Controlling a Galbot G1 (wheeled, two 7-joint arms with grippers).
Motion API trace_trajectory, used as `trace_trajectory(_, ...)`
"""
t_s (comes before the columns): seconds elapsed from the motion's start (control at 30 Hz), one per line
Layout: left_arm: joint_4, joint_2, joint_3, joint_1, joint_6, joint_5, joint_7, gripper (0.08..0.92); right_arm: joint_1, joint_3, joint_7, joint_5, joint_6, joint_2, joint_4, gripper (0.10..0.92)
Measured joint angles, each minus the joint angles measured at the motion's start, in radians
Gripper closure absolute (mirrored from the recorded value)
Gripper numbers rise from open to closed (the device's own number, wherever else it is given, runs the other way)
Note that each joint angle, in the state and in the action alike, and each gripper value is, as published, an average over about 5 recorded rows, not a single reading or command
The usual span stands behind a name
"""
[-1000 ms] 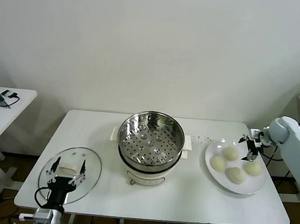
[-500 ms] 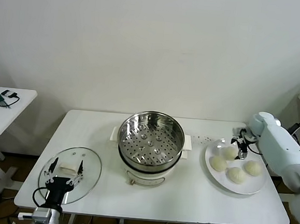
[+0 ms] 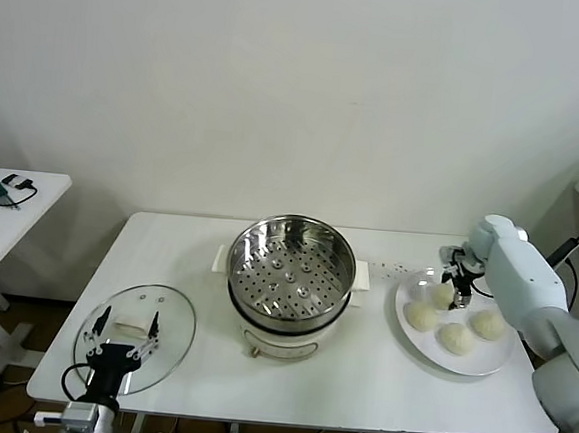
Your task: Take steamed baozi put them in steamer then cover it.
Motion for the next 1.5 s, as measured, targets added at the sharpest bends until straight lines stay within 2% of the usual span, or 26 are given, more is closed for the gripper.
trace_trajectory(0.3,-0.007,0.001,-0.005,0.009,0.000,0.001,0.000,0.177,0.037,-0.086,-0.028,0.078,0.005,-0.048,0.077,0.355)
trace_trajectory(0.63,-0.022,0.003,-0.011,0.027,-0.003,-0.003,0.001,0.177,0.242,-0.398,-0.073,0.304,0.037,-0.141,0.334,0.355)
trace_trajectory(0.97,-0.032,-0.001,-0.002,0.048,-0.005,0.006,0.007,0.177,0.517,-0.682,-0.100,0.471,0.115,-0.110,0.585,0.349)
trace_trajectory(1.23,-0.040,-0.003,0.000,0.068,-0.011,0.010,0.009,0.177,0.599,-0.773,-0.101,0.486,0.183,-0.009,0.728,0.347)
trace_trajectory(1.5,-0.055,-0.004,0.002,0.088,-0.006,0.019,0.001,0.177,0.568,-0.783,-0.080,0.382,0.270,0.109,0.767,0.346)
